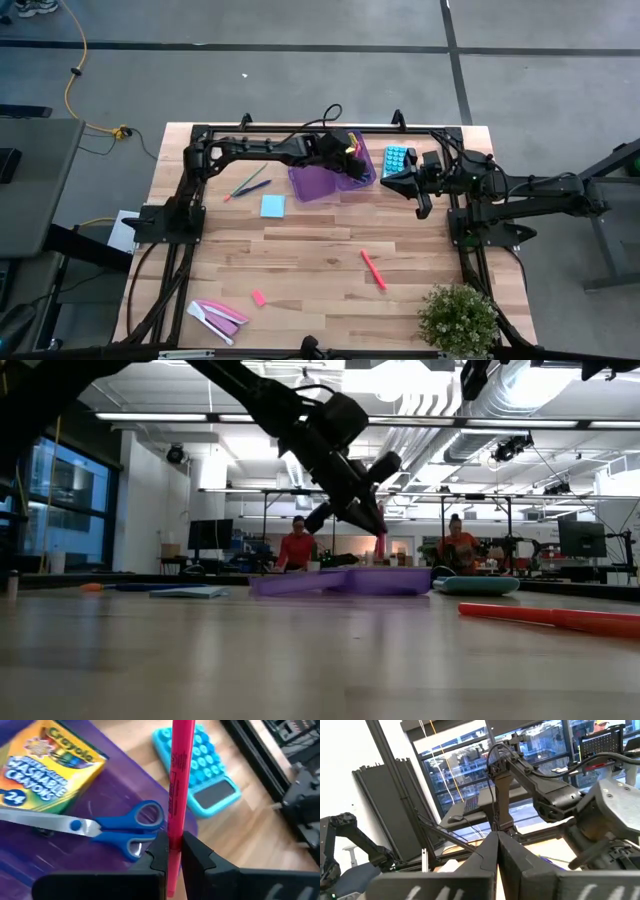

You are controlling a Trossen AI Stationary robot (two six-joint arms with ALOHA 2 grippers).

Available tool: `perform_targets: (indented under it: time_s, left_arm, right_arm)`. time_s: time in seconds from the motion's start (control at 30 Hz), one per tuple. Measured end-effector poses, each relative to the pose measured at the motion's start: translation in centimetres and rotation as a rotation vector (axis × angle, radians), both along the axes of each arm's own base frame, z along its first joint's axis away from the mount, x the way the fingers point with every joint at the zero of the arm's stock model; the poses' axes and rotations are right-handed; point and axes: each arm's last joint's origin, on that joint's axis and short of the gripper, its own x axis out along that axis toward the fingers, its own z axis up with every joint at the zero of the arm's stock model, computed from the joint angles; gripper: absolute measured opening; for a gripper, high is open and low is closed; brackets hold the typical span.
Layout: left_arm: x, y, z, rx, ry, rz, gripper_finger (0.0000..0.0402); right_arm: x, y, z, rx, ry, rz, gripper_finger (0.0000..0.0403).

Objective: Pack school essentials
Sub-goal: Put the pink pen into the purple supply box

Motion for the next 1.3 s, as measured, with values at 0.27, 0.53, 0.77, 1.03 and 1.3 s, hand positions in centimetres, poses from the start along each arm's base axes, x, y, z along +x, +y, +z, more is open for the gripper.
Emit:
perform_targets:
  time_s: [0.27,0.53,0.77,1.03,1.3]
  left_arm:
    - [-0.8,0.2,-0.7,0.013,0.111,0.016,0.0013]
    - [-0.5,-0.7,-1.4,0.021,0.169,-0.024,0.0012]
    - [-0.6,-1.0,-1.5,0.039,0.196,-0.033,0.0012]
    - [-0.8,-1.6,-1.9,0.067,0.277,-0.119,0.0018]
    - [-1.5,-1.9,-2.3,0.048,0.370,-0.169,0.0018]
  right_arm:
    - [0.0,0.0,-0.1,0.000,0.007,0.000,0.0000]
    - [0.0,0.0,-0.1,0.001,0.014,0.000,0.0000]
    - [0.0,0.0,-0.1,0.002,0.014,0.000,0.0000]
    - [0.0,0.0,-0.1,0.024,0.015,0.002,0.0000]
    - [0.0,0.0,-0.1,0.026,0.015,-0.011,0.0000]
